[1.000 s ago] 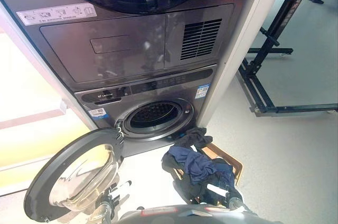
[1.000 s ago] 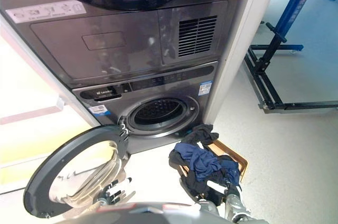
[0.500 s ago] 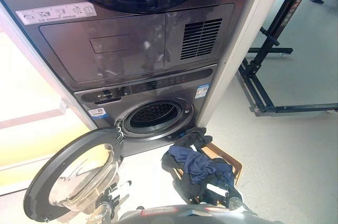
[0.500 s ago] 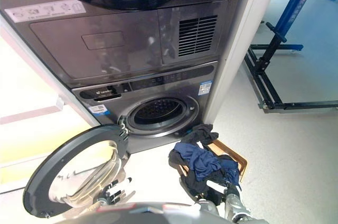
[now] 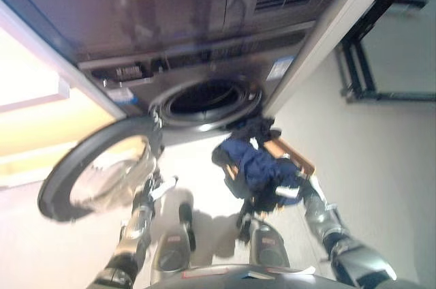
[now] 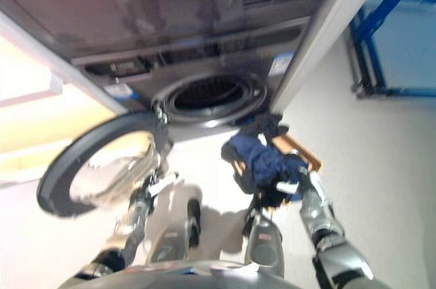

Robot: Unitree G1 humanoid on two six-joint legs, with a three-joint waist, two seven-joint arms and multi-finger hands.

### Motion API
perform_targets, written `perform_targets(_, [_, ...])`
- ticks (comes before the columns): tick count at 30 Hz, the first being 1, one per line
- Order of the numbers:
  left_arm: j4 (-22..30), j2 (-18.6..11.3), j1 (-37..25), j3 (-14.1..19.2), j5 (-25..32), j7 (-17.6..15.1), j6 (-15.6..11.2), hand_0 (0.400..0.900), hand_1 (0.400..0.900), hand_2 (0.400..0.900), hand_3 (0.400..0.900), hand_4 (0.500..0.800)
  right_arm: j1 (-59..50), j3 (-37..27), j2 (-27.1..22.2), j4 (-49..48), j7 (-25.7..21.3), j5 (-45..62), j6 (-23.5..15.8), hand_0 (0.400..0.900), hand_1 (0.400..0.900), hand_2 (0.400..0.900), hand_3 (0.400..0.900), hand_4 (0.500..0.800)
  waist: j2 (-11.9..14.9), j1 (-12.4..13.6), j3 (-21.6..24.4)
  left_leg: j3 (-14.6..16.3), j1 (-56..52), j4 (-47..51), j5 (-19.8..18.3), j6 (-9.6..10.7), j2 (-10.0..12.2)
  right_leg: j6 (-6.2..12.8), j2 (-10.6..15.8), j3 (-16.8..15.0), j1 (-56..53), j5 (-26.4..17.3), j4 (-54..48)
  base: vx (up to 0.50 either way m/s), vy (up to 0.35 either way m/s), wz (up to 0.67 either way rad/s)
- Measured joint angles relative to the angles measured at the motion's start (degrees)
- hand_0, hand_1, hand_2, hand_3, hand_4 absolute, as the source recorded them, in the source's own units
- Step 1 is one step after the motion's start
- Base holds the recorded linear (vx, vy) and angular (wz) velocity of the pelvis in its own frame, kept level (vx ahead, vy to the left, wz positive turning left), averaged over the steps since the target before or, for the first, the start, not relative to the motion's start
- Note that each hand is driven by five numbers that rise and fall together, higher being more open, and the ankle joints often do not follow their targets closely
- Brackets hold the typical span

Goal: Put the clothes in the basket into the washing machine.

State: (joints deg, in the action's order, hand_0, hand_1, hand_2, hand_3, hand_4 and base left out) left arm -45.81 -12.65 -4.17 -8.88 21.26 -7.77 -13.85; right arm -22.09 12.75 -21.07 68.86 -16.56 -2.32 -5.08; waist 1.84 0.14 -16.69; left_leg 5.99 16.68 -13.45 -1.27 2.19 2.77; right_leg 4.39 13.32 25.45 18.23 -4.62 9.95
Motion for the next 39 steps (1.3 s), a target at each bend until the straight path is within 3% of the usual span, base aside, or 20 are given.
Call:
perform_targets(3, [11.67,-2.75,0.2,-4.37,1.36,-1.39,-2.08,0.9,0.9,0.9,0.9,0.8,-8.66,1.91,-4.1,1.08,-3.99,-2.22,0.06,0.9,0.9,0.9,0.9,0.8,-0.18,1.18,-4.03,0.09,9.12,-4.99,-0.59,-0.17,0.2,-0.01,0.85,-1.22,9.0,0.19,3.59,-0.21,0.037,-0.06])
perform_targets(9, [21.12,-4.94,-6.4,-8.82,1.28,-4.6,-2.94,0.9,0.9,0.9,0.9,0.8,-24.11,3.0,-7.66,1.82,-8.82,-2.21,-0.14,0.9,0.9,0.9,0.9,0.8,-2.06,2.02,-12.49,-0.88,25.27,-12.23,0.78,-1.21,-0.24,-1.13,2.26,-3.24,24.23,-0.91,9.94,-0.21,0.011,0.04])
perform_targets(15, [26.01,-5.28,-12.43,-10.14,1.27,-8.17,-3.07,0.9,0.9,0.9,0.9,0.8,-33.78,5.8,-7.03,1.94,-10.55,-1.05,-1.09,0.9,0.9,0.9,0.9,0.8,-2.43,3.16,-15.3,-1.65,36.13,-17.58,0.02,-1.58,-0.19,-3.87,3.58,-4.33,34.77,-0.12,15.52,-0.08,-0.006,0.05])
perform_targets(18, [29.56,-6.95,-13.64,-11.29,1.22,-10.02,-4.07,0.9,0.9,0.9,0.9,0.8,-38.28,6.12,-7.2,3.14,-11.98,-0.9,-1.16,0.9,0.9,0.9,0.9,0.8,-2.43,3.49,-15.32,-1.77,41.36,-22.93,-1.67,-1.71,-0.68,-5.13,5.03,-5.26,40.34,1.51,21.43,-0.07,0.009,0.08])
perform_targets(24, [32.74,-8.18,-15.76,-11.73,1.28,-12.04,-5.19,0.9,0.9,0.9,0.9,0.8,-44.34,8.06,-8.0,9.89,-13.21,-2.4,-0.56,0.9,0.9,0.9,0.9,0.8,-2.5,4.48,-15.32,-2.12,50.77,-36.24,-6.66,-2.3,-0.67,-5.56,8.19,-7.98,49.99,6.72,34.96,-0.05,0.008,0.02])
perform_targets(34, [32.87,-8.51,-15.4,-11.73,1.3,-14.42,-4.97,0.9,0.9,0.9,0.9,0.8,-40.41,8.39,-6.24,9.63,-15.54,-7.97,1.3,0.9,0.9,0.9,0.9,0.8,-2.53,4.09,-15.34,-1.33,55.61,-43.28,-9.28,-3.87,-0.3,-6.08,9.93,-9.43,54.61,7.43,39.61,0.02,0.002,-0.02])
perform_targets(36, [32.88,-8.67,-15.3,-11.63,1.32,-14.67,-4.97,0.9,0.9,0.9,0.9,0.8,-40.28,8.27,-6.19,9.82,-15.74,-8.55,1.48,0.4,0.4,0.4,0.4,0.5,-2.53,3.99,-15.34,-1.26,55.67,-43.58,-9.41,-4.08,-0.71,-6.09,10.27,-9.77,54.75,7.44,40.01,0.04,-0.007,0.05])
perform_targets(39, [33.18,-8.7,-15.13,-11.63,1.33,-15.02,-4.96,0.9,0.9,0.9,0.9,0.8,-40.47,7.93,-6.2,9.79,-16.31,-8.56,1.94,0.4,0.4,0.4,0.4,0.5,-2.53,4.03,-15.33,-1.04,55.71,-43.83,-9.57,-4.31,-0.92,-6.09,10.5,-10.45,55.01,7.44,40.42,0.03,-0.007,0.06])
